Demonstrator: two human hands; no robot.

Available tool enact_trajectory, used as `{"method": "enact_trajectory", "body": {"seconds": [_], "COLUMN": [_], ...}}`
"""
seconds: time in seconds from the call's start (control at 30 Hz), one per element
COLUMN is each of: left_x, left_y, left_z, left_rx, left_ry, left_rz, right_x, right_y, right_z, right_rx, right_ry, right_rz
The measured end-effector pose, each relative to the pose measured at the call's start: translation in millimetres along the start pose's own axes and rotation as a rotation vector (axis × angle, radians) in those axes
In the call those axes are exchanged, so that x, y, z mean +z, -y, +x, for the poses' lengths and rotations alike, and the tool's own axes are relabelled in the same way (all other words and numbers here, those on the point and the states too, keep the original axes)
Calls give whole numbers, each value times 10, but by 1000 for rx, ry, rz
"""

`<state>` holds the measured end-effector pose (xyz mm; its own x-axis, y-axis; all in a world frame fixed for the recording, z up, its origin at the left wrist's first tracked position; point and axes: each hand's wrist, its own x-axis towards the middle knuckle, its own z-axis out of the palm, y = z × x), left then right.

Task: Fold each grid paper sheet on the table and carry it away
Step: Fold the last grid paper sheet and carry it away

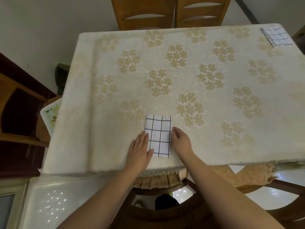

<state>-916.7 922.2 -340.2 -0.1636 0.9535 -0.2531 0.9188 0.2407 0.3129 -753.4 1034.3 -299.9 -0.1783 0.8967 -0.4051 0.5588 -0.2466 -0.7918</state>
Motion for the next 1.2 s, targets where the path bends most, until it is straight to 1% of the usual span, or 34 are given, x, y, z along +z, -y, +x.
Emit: {"method": "enact_trajectory", "body": {"seconds": [0.2, 0.4, 0.5, 0.57, 0.67, 0.77, 0.87, 1.0, 1.2], "left_x": [22, -16, -23, -15, 1, 5, -3, -18, -44], "left_y": [33, 38, 76, 93, 85, 80, 77, 73, 78], "left_z": [-20, -15, 9, 26, 37, 41, 40, 34, 20], "left_rx": [79, 125, 145, 134, 114, 103, 101, 105, 109], "left_ry": [21, -12, 17, 38, 51, 55, 59, 59, 54], "left_rz": [152, 211, 235, 231, 222, 211, 211, 208, 201], "right_x": [21, 54, 55, 41, 16, 12, 46, 104, 121], "right_y": [82, 156, 163, 167, 102, -30, -128, -111, -44], "right_z": [123, 211, 243, 216, 115, -39, -172, -226, -244], "right_rx": [-22, -111, -126, -93, 10, 43, 96, 177, 181], "right_ry": [36, 100, 120, 86, 6, -41, -16, 65, 163], "right_rz": [-18, -30, -51, -67, -56, -173, -272, -396, -473]}}
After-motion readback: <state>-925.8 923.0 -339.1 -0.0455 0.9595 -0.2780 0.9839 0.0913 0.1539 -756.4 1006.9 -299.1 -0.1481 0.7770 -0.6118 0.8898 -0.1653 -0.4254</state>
